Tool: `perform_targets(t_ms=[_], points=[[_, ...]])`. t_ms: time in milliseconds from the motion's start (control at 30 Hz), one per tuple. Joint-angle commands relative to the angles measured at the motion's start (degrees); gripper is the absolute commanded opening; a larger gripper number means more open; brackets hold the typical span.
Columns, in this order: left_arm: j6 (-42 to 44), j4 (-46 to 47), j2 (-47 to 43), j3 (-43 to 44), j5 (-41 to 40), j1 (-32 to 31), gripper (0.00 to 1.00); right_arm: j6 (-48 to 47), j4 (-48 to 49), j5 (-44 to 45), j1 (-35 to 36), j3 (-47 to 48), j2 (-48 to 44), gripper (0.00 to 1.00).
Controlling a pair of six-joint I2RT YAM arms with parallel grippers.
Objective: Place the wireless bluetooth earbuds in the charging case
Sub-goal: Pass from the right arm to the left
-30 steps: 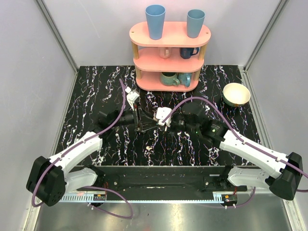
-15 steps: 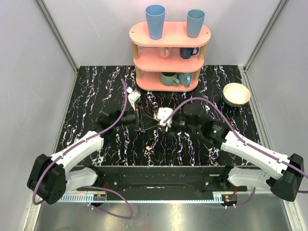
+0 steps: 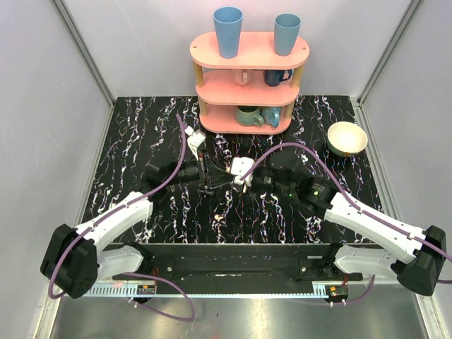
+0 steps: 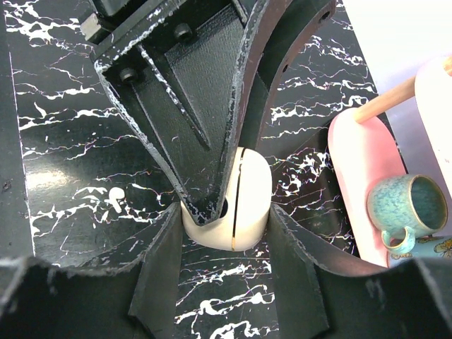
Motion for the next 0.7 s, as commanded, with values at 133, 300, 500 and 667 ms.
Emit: perform_targets(t_ms=[133,300,500,667], points=[[5.2,-2.5,0.4,3.2,1.2,-0.6,0.0,-0.8,3.1,0.7,0.6,0.4,-1.0,0.24],[9.8,-2.7,-1.7,1.3,0.1,-0.6,0.0,-0.2,5.6,3.0,0.7,-0.1,-2.9,0.42],[18.1,1.6,-9.1,-4.4,-6.6,-0.5,0.0,9.0,5.8,7.5,0.6,1.4,-4.6,0.7],[23.2,11.6,-17.1,-10.5,-14.3,-0.4,0.0,23.7,7.0,13.9,0.5,3.4,-6.2,0.83]])
